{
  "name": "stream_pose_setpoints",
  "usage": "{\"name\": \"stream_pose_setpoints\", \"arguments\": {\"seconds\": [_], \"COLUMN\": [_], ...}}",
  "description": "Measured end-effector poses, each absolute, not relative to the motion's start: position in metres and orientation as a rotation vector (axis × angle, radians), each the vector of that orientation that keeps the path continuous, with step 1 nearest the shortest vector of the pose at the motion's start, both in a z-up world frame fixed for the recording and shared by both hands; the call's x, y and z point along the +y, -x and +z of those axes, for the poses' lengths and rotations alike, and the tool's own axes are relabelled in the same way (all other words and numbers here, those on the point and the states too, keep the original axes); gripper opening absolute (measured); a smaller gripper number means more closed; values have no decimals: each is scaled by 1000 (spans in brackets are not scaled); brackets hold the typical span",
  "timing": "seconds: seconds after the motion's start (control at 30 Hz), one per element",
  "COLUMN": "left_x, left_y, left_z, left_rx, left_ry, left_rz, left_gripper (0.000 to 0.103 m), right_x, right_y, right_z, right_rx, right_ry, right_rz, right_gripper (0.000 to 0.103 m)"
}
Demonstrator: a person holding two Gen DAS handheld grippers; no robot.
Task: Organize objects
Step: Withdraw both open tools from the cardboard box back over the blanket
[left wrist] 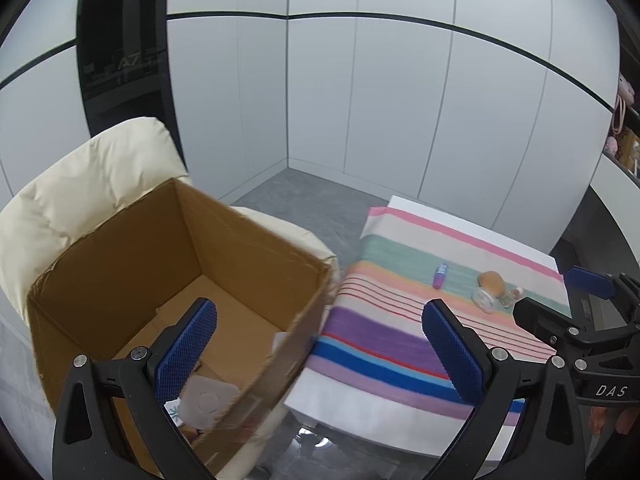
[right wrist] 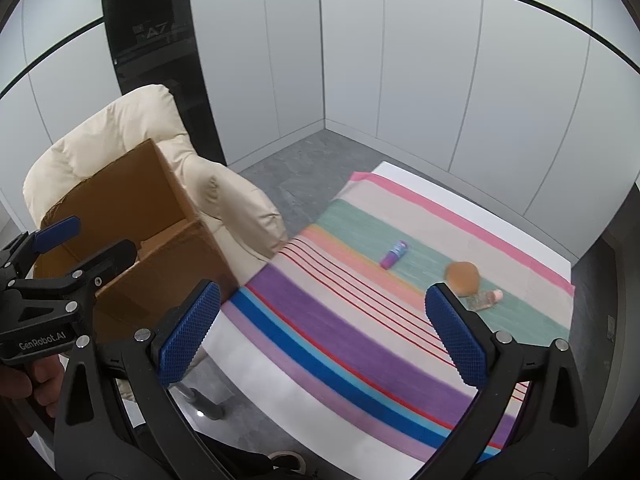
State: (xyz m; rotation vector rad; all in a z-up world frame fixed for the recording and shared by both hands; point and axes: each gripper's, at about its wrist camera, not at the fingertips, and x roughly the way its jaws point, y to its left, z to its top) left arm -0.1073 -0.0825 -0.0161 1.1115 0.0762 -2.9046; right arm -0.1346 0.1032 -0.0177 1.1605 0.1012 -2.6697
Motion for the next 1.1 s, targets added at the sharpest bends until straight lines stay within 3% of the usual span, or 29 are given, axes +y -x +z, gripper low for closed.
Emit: {"name": "stream_pose_setpoints", "arguments": {"seconds": [1.1], "left_x": [54], "left_y": [130], "left_z": [-25], "left_rx": [-150], "left_ry": [-1212], "left_rz": [-3057], "left_gripper": [103], "right_x": [243], "right_y": [115], "right_z": [-33], "right_rx": [-52], "right_ry": [-1366], "right_rz": [-2845], "right_gripper": [103]}}
